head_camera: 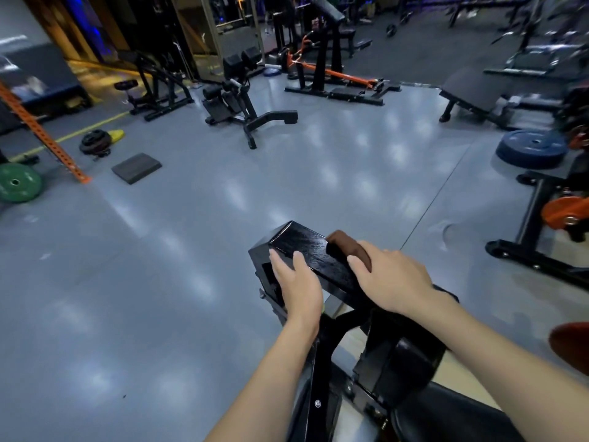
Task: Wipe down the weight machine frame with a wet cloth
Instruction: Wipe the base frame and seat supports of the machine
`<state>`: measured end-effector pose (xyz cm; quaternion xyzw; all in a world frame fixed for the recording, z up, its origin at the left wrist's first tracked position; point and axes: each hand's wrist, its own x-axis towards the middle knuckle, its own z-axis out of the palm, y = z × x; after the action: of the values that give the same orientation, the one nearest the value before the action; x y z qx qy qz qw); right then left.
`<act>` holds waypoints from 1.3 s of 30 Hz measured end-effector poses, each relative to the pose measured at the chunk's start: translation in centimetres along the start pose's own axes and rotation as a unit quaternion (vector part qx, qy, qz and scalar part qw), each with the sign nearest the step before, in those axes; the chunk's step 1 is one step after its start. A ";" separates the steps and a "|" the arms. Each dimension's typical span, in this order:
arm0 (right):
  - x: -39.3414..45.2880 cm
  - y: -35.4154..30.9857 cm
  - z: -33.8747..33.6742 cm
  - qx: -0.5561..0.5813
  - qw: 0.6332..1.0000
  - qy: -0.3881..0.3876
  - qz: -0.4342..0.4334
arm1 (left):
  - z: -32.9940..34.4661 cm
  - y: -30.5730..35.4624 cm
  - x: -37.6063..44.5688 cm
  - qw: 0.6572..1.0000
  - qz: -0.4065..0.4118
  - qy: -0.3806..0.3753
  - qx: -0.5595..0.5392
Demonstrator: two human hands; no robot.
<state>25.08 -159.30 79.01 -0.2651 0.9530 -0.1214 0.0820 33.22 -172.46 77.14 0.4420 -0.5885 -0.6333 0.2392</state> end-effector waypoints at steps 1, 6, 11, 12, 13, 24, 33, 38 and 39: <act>0.0 0.3 -0.2 0.016 1.000 -0.005 0.012 | 0.6 -0.1 -0.1 1.000 0.005 0.000 -0.001; 1.7 -0.3 -0.8 0.066 0.995 -0.021 0.069 | 2.0 -2.0 0.9 0.999 0.045 0.011 0.004; 7.2 -4.1 0.3 0.104 0.992 -0.045 0.059 | 1.7 -3.3 1.5 0.998 0.070 -0.005 0.001; 8.4 -5.3 0.5 0.108 0.992 -0.050 0.051 | 1.8 -3.1 1.5 0.998 0.064 -0.007 0.000; 9.3 -6.5 0.7 0.111 0.991 -0.052 0.044 | 1.9 -2.9 1.4 0.998 0.060 -0.012 0.000; 8.1 -1.2 1.1 0.074 0.992 -0.101 0.019 | 1.3 -0.9 6.4 0.993 -0.005 0.118 0.012; 10.4 -3.6 0.8 0.154 0.975 -0.152 0.051 | 3.7 0.0 8.7 0.983 -0.051 0.172 -0.049; 16.3 -10.7 0.9 0.210 0.958 -0.194 0.027 | 3.7 -0.2 9.3 0.983 -0.052 0.171 -0.048; 17.3 -12.0 1.0 0.208 0.955 -0.213 0.014 | 3.7 -0.1 9.2 0.983 -0.053 0.169 -0.048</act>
<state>16.54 -178.54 79.73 -0.2485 0.8709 -0.2562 0.3378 25.57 -178.02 74.12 0.5613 -0.4845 -0.5887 0.3217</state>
